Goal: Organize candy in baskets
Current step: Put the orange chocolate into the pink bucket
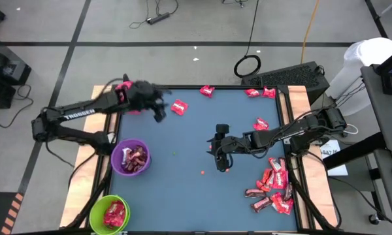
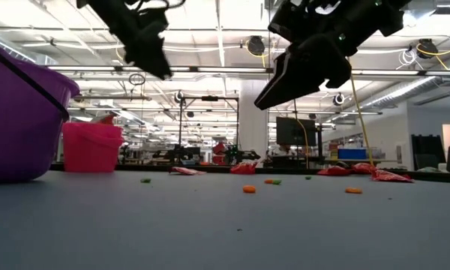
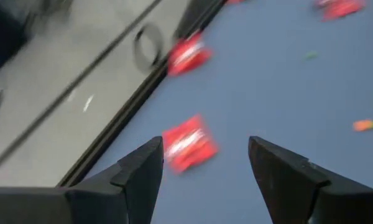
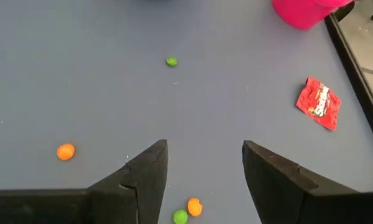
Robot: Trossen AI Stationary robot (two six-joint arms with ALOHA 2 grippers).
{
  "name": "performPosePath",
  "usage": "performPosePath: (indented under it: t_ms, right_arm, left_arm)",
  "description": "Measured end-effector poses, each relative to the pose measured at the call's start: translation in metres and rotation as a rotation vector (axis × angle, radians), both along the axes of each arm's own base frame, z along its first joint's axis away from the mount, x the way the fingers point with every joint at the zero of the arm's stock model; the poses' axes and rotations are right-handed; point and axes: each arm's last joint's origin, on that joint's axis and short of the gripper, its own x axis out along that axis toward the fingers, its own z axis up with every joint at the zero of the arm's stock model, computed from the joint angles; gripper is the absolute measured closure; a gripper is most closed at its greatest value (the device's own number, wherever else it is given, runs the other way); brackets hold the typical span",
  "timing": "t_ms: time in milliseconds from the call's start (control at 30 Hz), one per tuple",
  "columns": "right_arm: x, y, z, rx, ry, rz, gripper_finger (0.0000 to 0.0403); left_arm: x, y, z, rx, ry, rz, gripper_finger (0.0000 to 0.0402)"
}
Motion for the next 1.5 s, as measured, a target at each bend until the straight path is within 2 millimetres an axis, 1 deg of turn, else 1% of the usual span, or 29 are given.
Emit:
performPosePath:
  t_ms: [133, 233, 333, 433, 633, 733, 900, 1100, 1267, 1367, 1500]
  right_arm:
    - [-0.001, 0.0, -0.001, 0.011, 0.007, -0.01, 0.0206]
    - [-0.003, 0.001, -0.003, 0.014, 0.042, -0.013, 0.0206]
    - [-0.008, 0.003, -0.001, 0.068, 0.124, -0.071, 0.0206]
    - [-0.016, 0.003, 0.005, 0.13, 0.277, -0.17, 0.0206]
    - [-0.041, 0.004, 0.011, 0.35, 0.592, -0.391, 0.0206]
    - [-0.057, 0.009, 0.009, 0.42, 0.733, -0.527, 0.0206]
    - [-0.084, 0.02, -0.001, 0.46, 0.906, -0.758, 0.0206]
    - [-0.11, 0.031, -0.016, 0.531, 1.081, -0.991, 0.0206]
    - [-0.128, 0.033, -0.036, 0.558, 1.155, -1.147, 0.0206]
    - [-0.137, 0.03, -0.047, 0.536, 1.168, -1.195, 0.0206]
    - [-0.142, 0.028, -0.059, 0.548, 1.159, -1.186, 0.0208]
  left_arm:
    - [0.019, -0.025, -0.017, 0.092, -0.115, -0.169, 0.016]
    - [0.027, -0.04, -0.027, 0.112, -0.207, -0.256, 0.016]
    - [0.03, -0.052, -0.039, 0.118, -0.282, -0.308, 0.016]
    - [0.031, -0.061, -0.053, 0.126, -0.332, -0.345, 0.016]
    - [0.037, -0.073, -0.087, 0.093, -0.408, -0.369, 0.016]
    - [0.042, -0.075, -0.096, 0.107, -0.381, -0.387, 0.016]
    - [0.044, -0.075, -0.101, 0.1, -0.353, -0.388, 0.016]
    - [0.044, -0.075, -0.102, 0.099, -0.351, -0.388, 0.016]
    - [0.044, -0.075, -0.102, 0.098, -0.346, -0.388, 0.016]
    - [0.044, -0.075, -0.102, 0.098, -0.346, -0.388, 0.016]
    - [0.044, -0.075, -0.102, 0.098, -0.343, -0.387, 0.016]
